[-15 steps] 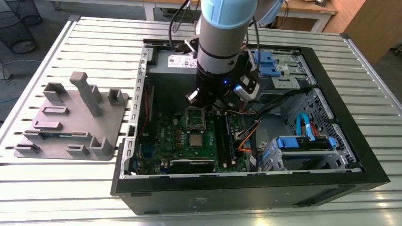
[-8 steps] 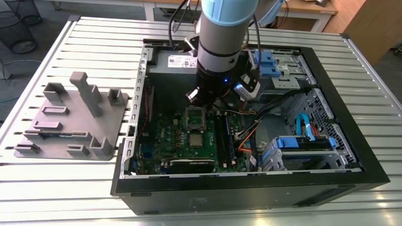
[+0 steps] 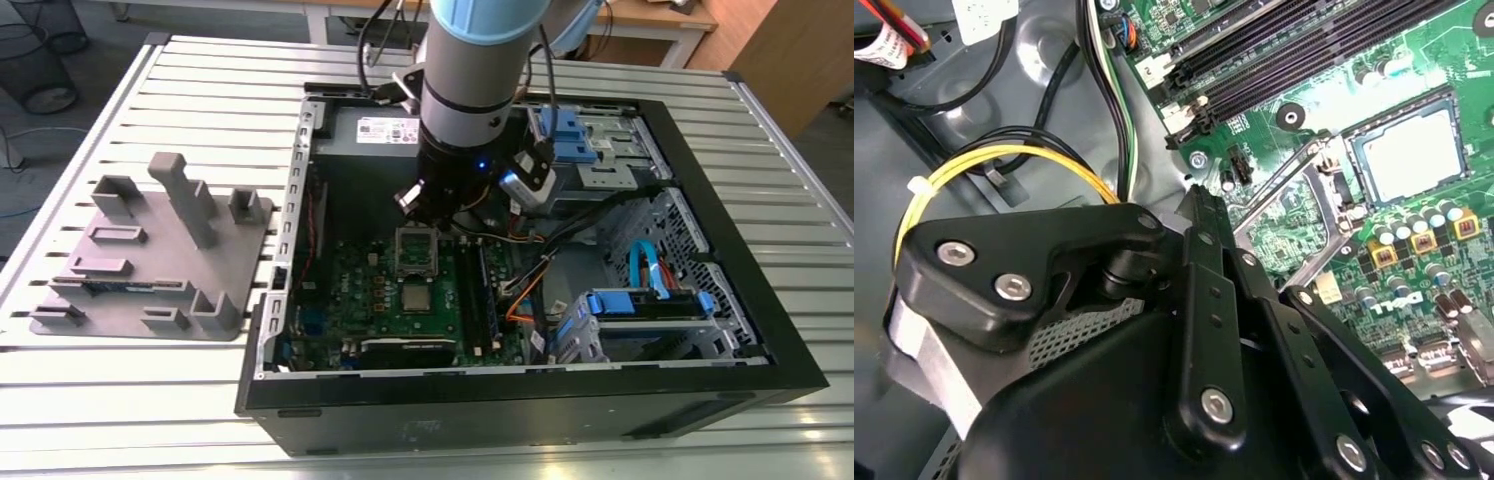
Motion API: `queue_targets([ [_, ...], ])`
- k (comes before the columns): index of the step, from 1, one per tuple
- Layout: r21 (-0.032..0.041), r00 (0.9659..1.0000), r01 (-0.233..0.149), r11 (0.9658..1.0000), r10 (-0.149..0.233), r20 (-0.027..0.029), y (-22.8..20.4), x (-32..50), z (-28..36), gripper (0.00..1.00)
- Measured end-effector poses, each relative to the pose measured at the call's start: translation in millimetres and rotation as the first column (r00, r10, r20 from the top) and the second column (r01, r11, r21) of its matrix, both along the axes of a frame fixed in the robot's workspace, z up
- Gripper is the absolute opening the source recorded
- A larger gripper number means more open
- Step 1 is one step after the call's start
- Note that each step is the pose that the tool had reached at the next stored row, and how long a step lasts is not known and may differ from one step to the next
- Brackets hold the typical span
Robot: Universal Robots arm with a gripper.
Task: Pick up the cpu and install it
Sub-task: 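Close the cpu cover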
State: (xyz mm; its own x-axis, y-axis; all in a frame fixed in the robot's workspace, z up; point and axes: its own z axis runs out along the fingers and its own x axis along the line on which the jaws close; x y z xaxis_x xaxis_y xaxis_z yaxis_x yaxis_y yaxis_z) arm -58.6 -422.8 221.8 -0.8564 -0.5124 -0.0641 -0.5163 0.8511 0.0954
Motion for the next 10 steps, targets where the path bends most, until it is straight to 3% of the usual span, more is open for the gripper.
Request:
queue_targets([
  [10, -0.0001, 1.0, -0.008, 1.0, 0.008, 0.0, 0.0, 0.0, 1.6, 0.11],
])
